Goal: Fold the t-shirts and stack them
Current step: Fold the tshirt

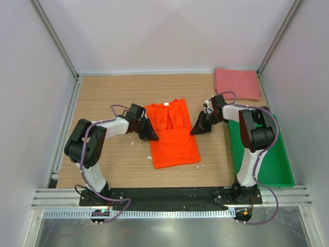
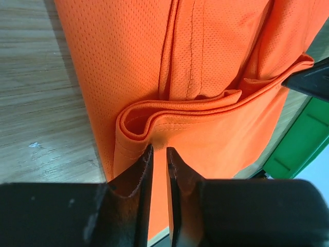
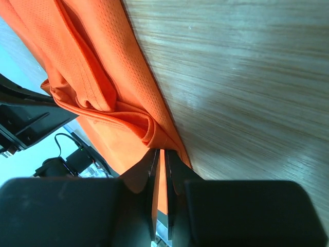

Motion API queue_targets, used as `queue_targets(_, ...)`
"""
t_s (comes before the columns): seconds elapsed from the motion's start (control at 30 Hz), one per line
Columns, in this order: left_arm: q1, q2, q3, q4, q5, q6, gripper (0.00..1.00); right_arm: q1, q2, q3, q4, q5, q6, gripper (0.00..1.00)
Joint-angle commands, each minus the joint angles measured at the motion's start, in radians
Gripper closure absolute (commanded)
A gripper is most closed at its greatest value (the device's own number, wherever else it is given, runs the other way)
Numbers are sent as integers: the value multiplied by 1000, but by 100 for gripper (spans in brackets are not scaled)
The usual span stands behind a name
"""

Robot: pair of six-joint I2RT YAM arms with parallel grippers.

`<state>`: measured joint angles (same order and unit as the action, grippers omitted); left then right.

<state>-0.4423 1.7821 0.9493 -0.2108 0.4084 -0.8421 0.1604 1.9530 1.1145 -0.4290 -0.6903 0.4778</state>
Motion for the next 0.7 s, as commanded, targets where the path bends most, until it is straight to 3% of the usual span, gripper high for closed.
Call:
queue_targets(0.0,7,-36,-15,21,23,49,82,-5,0,-21,9,51,-5,85)
queue_targets(0.17,7,-159,8,-90,9,86,61,-5,-140,-21,-68,96,-45,75)
queue_targets(0.3,7,-327,9,-222,-54,104,41,-5,-270,-60,-178,172,-76,52)
queue_targets(0.33,7,-349,-18,-257,-62,74,39,-7,-298,-80,-188,181,-68,41)
queue_targets(0.43,-1,-461,-136,-254,-57,-79,38,-5,-413,-188,-179,184,-35,32)
queue_targets(0.67,-165,-682,-411,-98,-157,-501,45,-5,-653,-482,-52,186,145,34)
